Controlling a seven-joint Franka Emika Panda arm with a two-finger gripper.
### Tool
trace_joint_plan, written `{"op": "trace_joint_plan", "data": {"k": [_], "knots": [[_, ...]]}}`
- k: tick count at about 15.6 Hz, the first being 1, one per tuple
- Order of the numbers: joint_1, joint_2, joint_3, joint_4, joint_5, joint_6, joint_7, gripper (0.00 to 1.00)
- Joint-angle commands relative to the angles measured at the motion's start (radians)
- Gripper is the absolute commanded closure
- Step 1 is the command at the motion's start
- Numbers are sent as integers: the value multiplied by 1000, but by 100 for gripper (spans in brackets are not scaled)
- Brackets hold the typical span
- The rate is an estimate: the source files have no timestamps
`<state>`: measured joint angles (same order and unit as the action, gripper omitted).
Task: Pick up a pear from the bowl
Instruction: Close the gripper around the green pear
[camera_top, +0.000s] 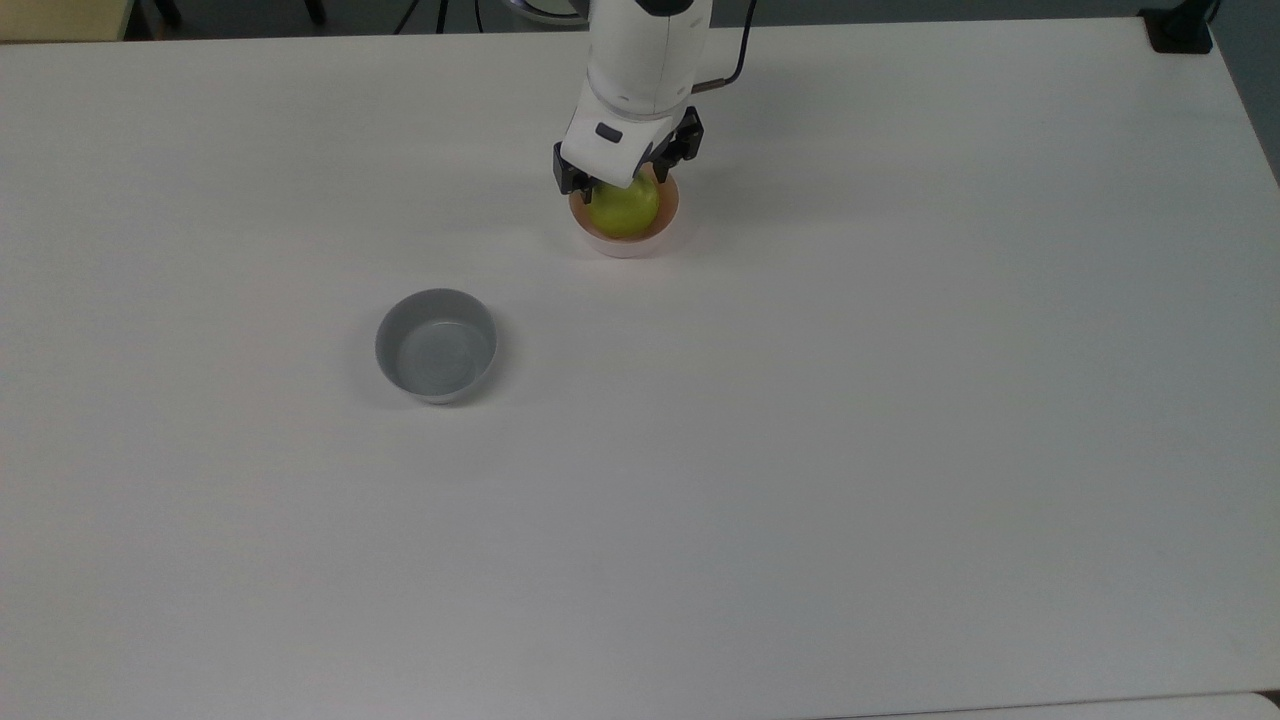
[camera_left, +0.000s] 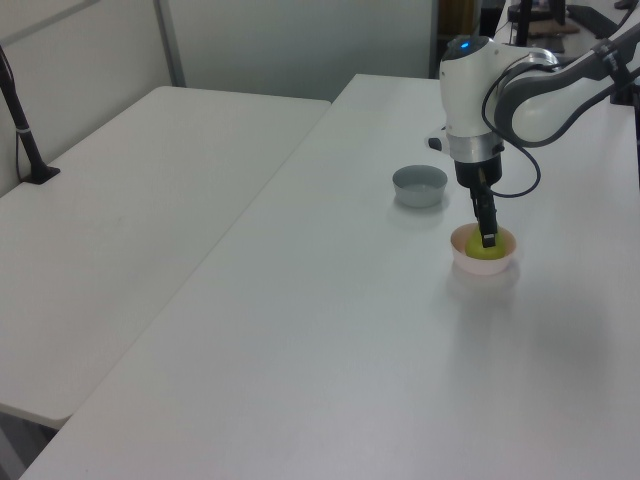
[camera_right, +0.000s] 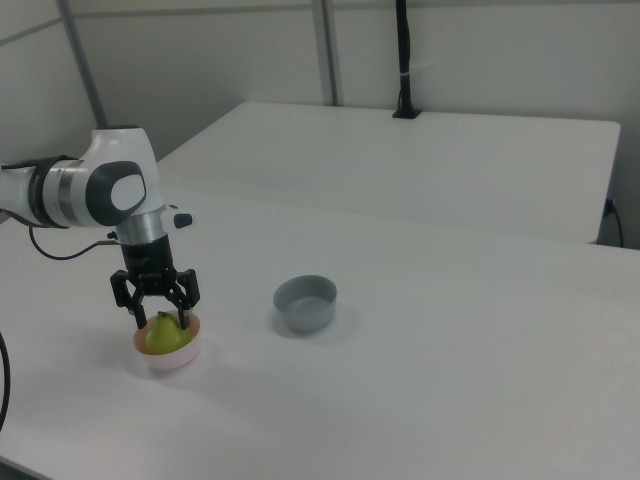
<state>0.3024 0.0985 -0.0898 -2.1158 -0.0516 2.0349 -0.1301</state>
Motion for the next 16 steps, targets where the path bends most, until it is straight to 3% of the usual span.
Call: {"op": "trace_joint_plan", "data": {"k": [1,5,11,16], "knots": [[9,-8,-7,-42,-31,50,-17,16],[11,-7,-7,-59,-40,70,-17,17],[12,-2,-5,-58,-42,67,-16,50],[18,-29,-4,-50,-39,13,-8,52]]}}
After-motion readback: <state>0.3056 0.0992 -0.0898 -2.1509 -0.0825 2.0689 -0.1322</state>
